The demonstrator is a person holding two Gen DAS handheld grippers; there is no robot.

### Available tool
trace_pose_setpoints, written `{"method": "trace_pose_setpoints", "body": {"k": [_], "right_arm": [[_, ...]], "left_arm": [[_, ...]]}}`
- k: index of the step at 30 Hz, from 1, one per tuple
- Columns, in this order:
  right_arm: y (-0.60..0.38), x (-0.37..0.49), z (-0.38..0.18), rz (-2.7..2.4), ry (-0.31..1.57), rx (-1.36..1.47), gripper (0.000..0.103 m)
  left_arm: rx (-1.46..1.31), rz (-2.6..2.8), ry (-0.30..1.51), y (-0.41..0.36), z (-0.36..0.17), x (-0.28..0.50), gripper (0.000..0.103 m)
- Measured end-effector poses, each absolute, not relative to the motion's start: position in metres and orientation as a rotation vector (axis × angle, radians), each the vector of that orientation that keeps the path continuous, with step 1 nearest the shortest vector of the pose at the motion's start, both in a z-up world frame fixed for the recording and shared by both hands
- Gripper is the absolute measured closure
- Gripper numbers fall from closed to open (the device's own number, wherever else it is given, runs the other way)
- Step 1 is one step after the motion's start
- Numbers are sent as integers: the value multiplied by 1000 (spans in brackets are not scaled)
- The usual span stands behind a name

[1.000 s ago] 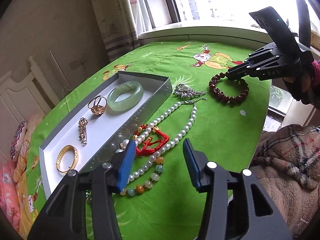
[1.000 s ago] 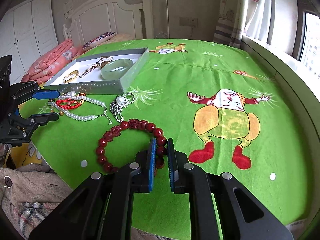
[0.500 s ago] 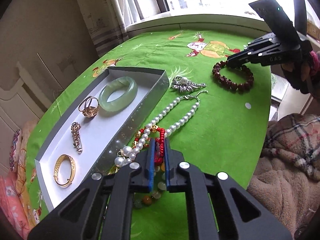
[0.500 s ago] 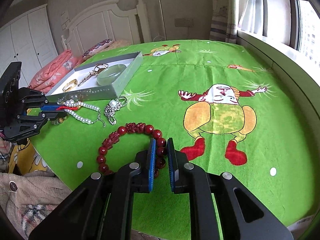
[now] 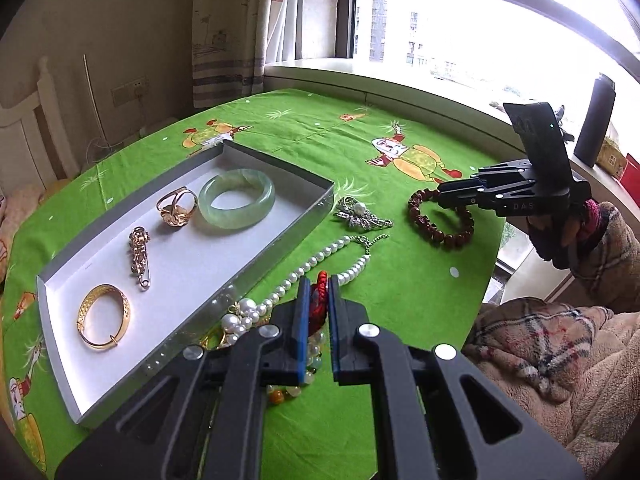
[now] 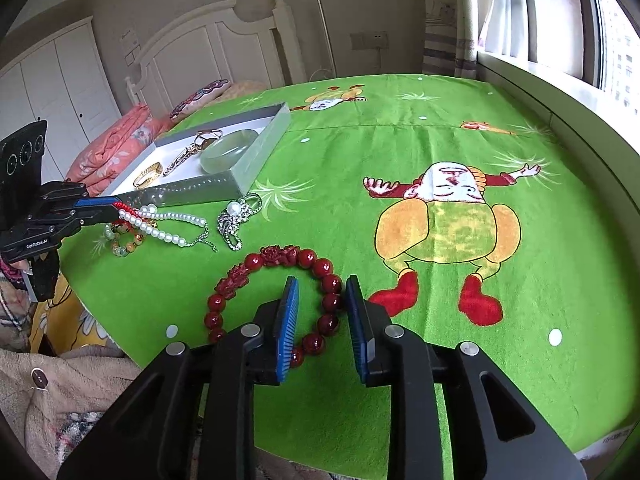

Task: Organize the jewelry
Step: 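Grasp the dark red bead bracelet with the right tool while the left tool grasps the red cord bracelet, then carry the dark red bead bracelet into the tray while the left tool carries the red cord bracelet in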

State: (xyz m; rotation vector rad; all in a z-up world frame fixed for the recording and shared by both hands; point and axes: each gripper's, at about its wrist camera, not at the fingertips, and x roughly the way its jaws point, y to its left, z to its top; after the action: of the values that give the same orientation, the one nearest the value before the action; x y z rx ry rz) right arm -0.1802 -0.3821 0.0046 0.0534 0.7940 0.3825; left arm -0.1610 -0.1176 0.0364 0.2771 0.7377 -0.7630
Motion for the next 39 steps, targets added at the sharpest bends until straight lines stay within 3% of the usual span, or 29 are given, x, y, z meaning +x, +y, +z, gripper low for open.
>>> {"method": "trace_pose_setpoints", "body": {"k": [13, 26, 29, 39], "right_arm": [[-383, -182, 4, 385, 792, 45, 78], [-381, -186, 4, 382, 788, 0, 78], [-376, -187, 5, 359, 781, -41, 91], [-372, -200, 40, 344, 641, -45, 91]], "left_arm": [[137, -814, 876, -104, 7, -155, 93], [-33, -786, 726, -83, 57, -153, 97], [-26, -776, 725, -85, 55, -155, 97], [-46, -767, 683, -79, 64, -155, 97]]}}
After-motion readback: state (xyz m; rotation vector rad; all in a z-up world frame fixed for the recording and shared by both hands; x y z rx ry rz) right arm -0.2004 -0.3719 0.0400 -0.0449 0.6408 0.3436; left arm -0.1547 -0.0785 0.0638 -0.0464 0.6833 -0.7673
